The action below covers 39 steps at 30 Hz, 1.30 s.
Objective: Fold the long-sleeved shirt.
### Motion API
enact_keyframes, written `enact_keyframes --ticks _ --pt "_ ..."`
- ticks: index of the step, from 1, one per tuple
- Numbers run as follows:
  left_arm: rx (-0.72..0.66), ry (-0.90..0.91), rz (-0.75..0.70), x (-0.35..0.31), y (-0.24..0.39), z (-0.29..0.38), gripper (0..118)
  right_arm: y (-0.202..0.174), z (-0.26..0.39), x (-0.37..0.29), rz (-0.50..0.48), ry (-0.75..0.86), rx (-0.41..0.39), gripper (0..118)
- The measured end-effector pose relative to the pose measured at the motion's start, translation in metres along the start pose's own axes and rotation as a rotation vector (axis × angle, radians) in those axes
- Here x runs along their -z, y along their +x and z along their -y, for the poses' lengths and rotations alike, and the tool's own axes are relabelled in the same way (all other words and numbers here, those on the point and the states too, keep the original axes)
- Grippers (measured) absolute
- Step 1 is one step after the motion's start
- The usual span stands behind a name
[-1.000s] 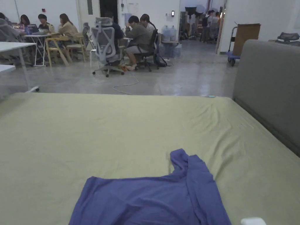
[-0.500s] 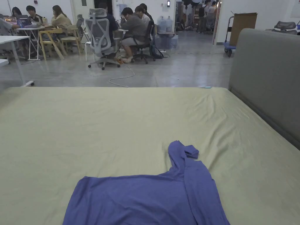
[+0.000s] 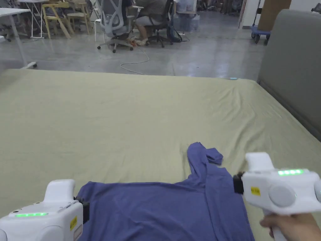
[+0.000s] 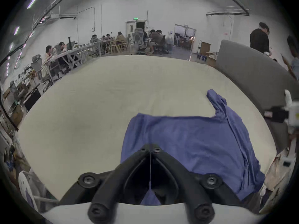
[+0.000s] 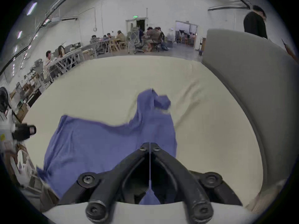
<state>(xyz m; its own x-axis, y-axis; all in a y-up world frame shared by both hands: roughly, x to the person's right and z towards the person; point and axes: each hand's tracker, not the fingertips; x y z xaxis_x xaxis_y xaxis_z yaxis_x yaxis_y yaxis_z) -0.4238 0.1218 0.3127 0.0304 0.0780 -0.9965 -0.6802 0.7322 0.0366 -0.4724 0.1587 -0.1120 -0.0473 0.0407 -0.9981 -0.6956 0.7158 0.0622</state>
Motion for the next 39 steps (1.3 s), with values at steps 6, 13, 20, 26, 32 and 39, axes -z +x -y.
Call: enact_keyframes --ticks 6,13,20,26,32,39 --pt "0.0 -0.036 0.03 0.024 0.001 -0.002 0 0.012 -0.113 0.168 -0.032 -0.071 0.031 108" --pt "-0.122 -0.103 0.098 0.025 -0.002 0.028 0 0.01 -0.137 0.294 0.072 -0.262 0.101 70" --pt "-0.122 -0.138 0.095 0.034 0.001 0.036 0 0.001 -0.115 0.314 0.071 -0.293 0.027 14" --pt "-0.109 -0.102 0.072 0.035 0.006 0.022 0 0.003 -0.128 0.203 -0.047 -0.084 0.051 6" --pt "-0.09 -0.074 0.093 0.017 0.015 0.027 0 -0.008 -0.028 0.006 -0.104 0.205 0.098 6" --pt "-0.109 -0.035 0.139 -0.026 0.025 0.054 0 -0.043 0.149 -0.02 -0.019 -0.037 0.187 30"
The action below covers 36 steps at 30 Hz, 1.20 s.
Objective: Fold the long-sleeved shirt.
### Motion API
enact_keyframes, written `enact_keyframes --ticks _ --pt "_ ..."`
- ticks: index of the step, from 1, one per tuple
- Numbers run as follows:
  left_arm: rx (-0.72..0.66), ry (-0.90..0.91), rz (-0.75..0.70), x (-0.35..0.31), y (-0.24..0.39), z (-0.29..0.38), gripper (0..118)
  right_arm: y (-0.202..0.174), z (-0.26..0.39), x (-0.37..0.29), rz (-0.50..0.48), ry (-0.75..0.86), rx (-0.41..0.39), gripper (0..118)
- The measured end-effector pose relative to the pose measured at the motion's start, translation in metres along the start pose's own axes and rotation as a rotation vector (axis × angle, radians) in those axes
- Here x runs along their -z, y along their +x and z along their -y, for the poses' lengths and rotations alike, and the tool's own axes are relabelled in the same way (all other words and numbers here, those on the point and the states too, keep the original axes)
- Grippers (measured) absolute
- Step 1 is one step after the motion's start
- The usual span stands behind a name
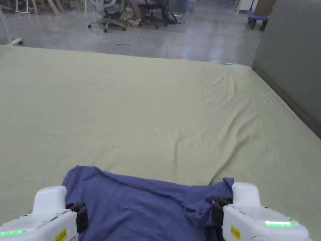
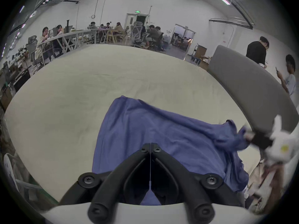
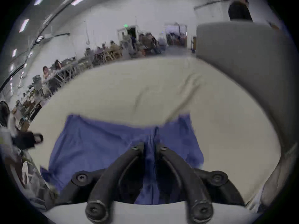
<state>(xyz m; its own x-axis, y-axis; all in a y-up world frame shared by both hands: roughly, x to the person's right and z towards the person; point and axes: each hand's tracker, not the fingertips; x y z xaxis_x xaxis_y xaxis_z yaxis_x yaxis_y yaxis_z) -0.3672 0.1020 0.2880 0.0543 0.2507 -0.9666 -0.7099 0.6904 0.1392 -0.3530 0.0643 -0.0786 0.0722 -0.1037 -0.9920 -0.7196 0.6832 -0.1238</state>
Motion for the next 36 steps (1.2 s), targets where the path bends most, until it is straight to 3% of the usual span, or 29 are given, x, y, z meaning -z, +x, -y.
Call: enact_keyframes --ticks 2,3,6,8,11,13,15,18,22,26,27,29,30,32,35,36 --pt "-0.005 -0.008 0.008 -0.005 0.003 0.009 0 0.007 0.028 0.027 -0.009 -0.117 0.02 87" --pt "-0.006 -0.014 0.016 -0.011 0.003 0.014 0 0.008 0.037 0.026 0.036 -0.172 0.036 93" --pt "-0.001 -0.018 0.03 -0.03 0.005 0.029 0 0.008 0.05 -0.041 0.023 0.041 0.063 94" --pt "0.006 -0.022 0.035 -0.04 0.006 0.038 0 0.007 0.06 -0.078 0.053 0.086 0.077 93" --pt "0.005 -0.031 0.052 -0.044 0.004 0.053 0 0.011 0.079 -0.097 0.02 -0.007 0.049 79" --pt "0.009 -0.051 0.045 -0.041 0.005 0.059 0 0.008 0.087 -0.089 0.072 -0.078 -0.003 0" --pt "0.005 -0.064 0.048 -0.039 0.003 0.062 0 0.013 0.086 -0.091 0.041 -0.124 -0.027 0" --pt "-0.005 -0.061 0.058 -0.042 0.0 0.061 0 0.013 0.069 -0.084 0.027 -0.089 0.008 0" --pt "0.005 -0.054 0.046 -0.037 -0.002 0.049 0 0.016 -0.01 -0.079 0.01 0.085 -0.007 0" --pt "0.018 -0.062 0.045 -0.024 0.0 0.039 0 0.029 -0.083 -0.03 0.027 0.147 -0.01 0" --pt "0.023 -0.062 0.038 -0.021 0.003 0.036 0 0.03 -0.1 -0.011 0.077 0.111 -0.033 19" --pt "0.023 -0.06 0.009 -0.015 0.003 0.031 0 0.04 -0.114 0.034 0.104 0.002 -0.076 91" --pt "0.026 -0.056 -0.003 -0.012 0.003 0.027 0 0.042 -0.121 0.056 0.112 -0.086 -0.085 102" --pt "0.032 -0.055 -0.008 -0.003 0.002 0.018 0 0.047 -0.124 0.092 0.107 -0.146 -0.054 92" --pt "0.027 -0.056 -0.017 0.014 -0.002 -0.006 0 0.058 -0.109 0.144 0.12 -0.268 -0.03 32" --pt "0.023 -0.054 -0.016 0.02 -0.004 -0.017 0 0.058 -0.102 0.156 0.093 -0.317 -0.035 32"
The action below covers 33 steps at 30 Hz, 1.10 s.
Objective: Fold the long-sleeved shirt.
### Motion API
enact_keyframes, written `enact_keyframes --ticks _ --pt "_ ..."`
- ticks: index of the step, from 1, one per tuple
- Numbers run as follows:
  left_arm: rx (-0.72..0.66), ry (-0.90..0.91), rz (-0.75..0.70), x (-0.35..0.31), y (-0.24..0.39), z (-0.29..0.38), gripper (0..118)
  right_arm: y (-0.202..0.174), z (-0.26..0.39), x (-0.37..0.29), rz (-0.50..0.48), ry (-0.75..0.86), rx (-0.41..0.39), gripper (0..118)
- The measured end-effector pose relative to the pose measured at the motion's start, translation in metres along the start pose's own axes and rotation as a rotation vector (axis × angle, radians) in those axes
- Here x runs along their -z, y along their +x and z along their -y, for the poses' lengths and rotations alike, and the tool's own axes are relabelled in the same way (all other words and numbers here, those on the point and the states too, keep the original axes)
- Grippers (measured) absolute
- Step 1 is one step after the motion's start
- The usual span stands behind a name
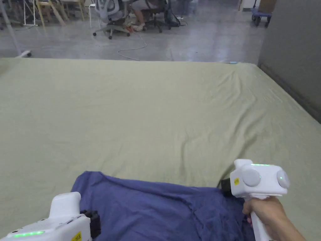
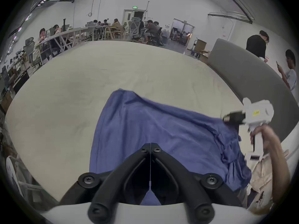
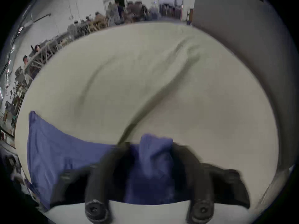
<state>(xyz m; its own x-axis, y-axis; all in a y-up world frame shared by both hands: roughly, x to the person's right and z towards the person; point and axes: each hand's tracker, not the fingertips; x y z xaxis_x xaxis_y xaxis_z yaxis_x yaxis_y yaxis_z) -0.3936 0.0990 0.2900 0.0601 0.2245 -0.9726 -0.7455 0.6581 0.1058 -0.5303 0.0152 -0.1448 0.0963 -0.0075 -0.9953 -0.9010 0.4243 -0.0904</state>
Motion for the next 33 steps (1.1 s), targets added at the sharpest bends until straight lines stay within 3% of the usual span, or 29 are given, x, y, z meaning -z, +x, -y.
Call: enact_keyframes --ticks 2,3,4,5,6,7,8,13,14,15,16,17,18,19,20,22,28,30,33 --pt "0.011 0.039 -0.025 0.012 -0.003 -0.028 3 -0.001 0.015 0.001 0.019 0.125 -0.044 30" --pt "0.027 0.072 -0.047 0.02 -0.004 -0.043 26 -0.002 0.016 -0.002 0.02 0.109 -0.044 29" --pt "0.048 0.097 -0.062 0.03 -0.008 -0.059 26 -0.003 0.02 -0.009 0.021 0.113 -0.041 29" --pt "0.081 0.118 -0.056 0.043 -0.013 -0.072 40 -0.004 0.024 -0.012 0.021 0.113 -0.047 29" --pt "0.121 0.085 -0.08 0.066 -0.018 -0.087 86 -0.003 0.022 -0.011 0.019 0.111 -0.056 29" --pt "0.144 0.0 -0.104 0.088 -0.023 -0.099 117 -0.001 0.019 -0.01 0.012 0.105 -0.05 29" --pt "0.157 -0.022 -0.123 0.105 -0.028 -0.111 118 0.003 0.018 -0.009 -0.003 0.091 -0.015 29" --pt "0.228 -0.227 -0.207 0.191 -0.048 -0.128 110 0.008 0.024 -0.008 -0.02 0.101 0.001 29" --pt "0.243 -0.258 -0.226 0.199 -0.049 -0.126 96 0.008 0.024 -0.008 -0.021 0.104 -0.001 29" --pt "0.27 -0.295 -0.231 0.208 -0.046 -0.119 63 0.008 0.024 -0.008 -0.021 0.105 0.0 29" --pt "0.236 -0.297 -0.101 0.205 -0.044 -0.116 46 0.008 0.023 -0.005 -0.021 0.105 0.002 29" --pt "0.226 -0.255 -0.157 0.197 -0.036 -0.118 34 0.008 0.023 -0.002 -0.018 0.103 0.002 29" --pt "0.247 -0.228 -0.188 0.187 -0.027 -0.12 0 0.007 0.022 -0.002 -0.015 0.101 0.002 29" --pt "0.249 -0.218 -0.107 0.18 -0.019 -0.116 0 0.006 0.021 -0.002 -0.01 0.099 0.001 29" --pt "0.244 -0.21 -0.124 0.172 -0.014 -0.116 0 0.005 0.019 -0.004 -0.007 0.095 -0.003 28" --pt "0.256 -0.211 -0.109 0.15 -0.01 -0.117 0 0.007 0.007 -0.018 -0.012 0.062 -0.016 12" --pt "0.197 -0.026 -0.023 0.03 -0.021 -0.115 0 0.001 0.024 -0.131 -0.113 0.316 -0.034 11" --pt "0.175 0.044 -0.036 -0.014 -0.026 -0.095 0 -0.005 0.047 -0.168 -0.136 0.386 -0.071 11" --pt "0.118 0.068 -0.057 -0.066 -0.031 -0.044 0 -0.009 0.089 -0.204 -0.174 0.444 -0.061 11"
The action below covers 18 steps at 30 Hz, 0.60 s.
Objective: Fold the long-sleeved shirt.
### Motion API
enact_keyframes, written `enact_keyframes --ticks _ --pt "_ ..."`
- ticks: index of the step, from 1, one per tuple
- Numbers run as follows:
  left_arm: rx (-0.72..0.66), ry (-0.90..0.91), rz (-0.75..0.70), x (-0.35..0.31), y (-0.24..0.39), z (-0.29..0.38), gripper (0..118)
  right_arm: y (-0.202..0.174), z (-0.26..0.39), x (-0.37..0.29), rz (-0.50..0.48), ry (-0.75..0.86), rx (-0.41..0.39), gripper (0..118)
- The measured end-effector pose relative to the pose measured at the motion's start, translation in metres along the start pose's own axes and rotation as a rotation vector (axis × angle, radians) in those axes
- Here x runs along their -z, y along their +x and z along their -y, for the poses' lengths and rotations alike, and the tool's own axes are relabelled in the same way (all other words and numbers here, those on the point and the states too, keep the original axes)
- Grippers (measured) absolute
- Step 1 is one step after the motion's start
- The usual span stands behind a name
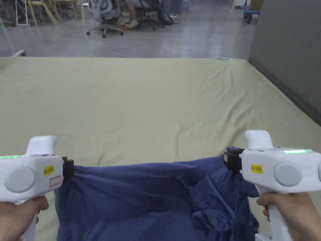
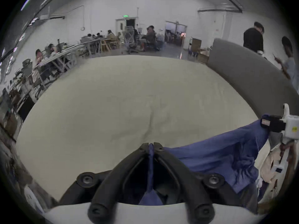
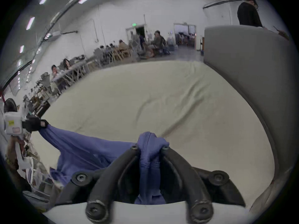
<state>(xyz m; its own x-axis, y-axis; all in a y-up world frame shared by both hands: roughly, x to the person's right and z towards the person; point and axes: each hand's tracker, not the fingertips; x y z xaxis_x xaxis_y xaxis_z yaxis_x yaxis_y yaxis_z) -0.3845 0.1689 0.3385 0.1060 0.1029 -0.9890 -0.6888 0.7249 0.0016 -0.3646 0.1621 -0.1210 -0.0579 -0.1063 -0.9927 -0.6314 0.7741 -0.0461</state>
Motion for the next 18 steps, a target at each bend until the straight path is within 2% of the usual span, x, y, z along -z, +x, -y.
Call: enact_keyframes --ticks 4,6,8,11,13,14,15,16,18 --pt "-0.08 -0.078 -0.058 -0.03 0.005 0.068 0 -0.006 0.046 -0.047 -0.031 -0.004 0.022 11" --pt "-0.051 -0.181 -0.105 -0.023 0.009 0.096 0 -0.009 0.072 -0.054 -0.025 -0.072 0.007 11" --pt "-0.035 -0.27 -0.114 -0.012 0.013 0.123 0 -0.015 0.097 -0.053 -0.007 -0.175 -0.044 11" --pt "-0.079 -0.351 -0.101 0.012 0.013 0.144 0 -0.014 0.136 -0.027 0.036 -0.367 -0.135 11" --pt "-0.056 -0.338 -0.123 0.026 0.014 0.151 0 -0.008 0.163 0.001 0.062 -0.486 -0.202 10" --pt "-0.054 -0.324 -0.121 0.029 0.011 0.151 0 -0.009 0.167 0.003 0.049 -0.468 -0.203 10" --pt "-0.056 -0.315 -0.127 0.031 0.011 0.149 0 -0.01 0.16 -0.003 0.047 -0.372 -0.157 10" --pt "-0.056 -0.319 -0.128 0.032 0.009 0.147 0 -0.006 0.157 0.003 0.054 -0.429 -0.121 10" --pt "-0.045 -0.323 -0.127 0.037 0.007 0.146 1 -0.008 0.154 0.007 0.05 -0.446 -0.159 10"
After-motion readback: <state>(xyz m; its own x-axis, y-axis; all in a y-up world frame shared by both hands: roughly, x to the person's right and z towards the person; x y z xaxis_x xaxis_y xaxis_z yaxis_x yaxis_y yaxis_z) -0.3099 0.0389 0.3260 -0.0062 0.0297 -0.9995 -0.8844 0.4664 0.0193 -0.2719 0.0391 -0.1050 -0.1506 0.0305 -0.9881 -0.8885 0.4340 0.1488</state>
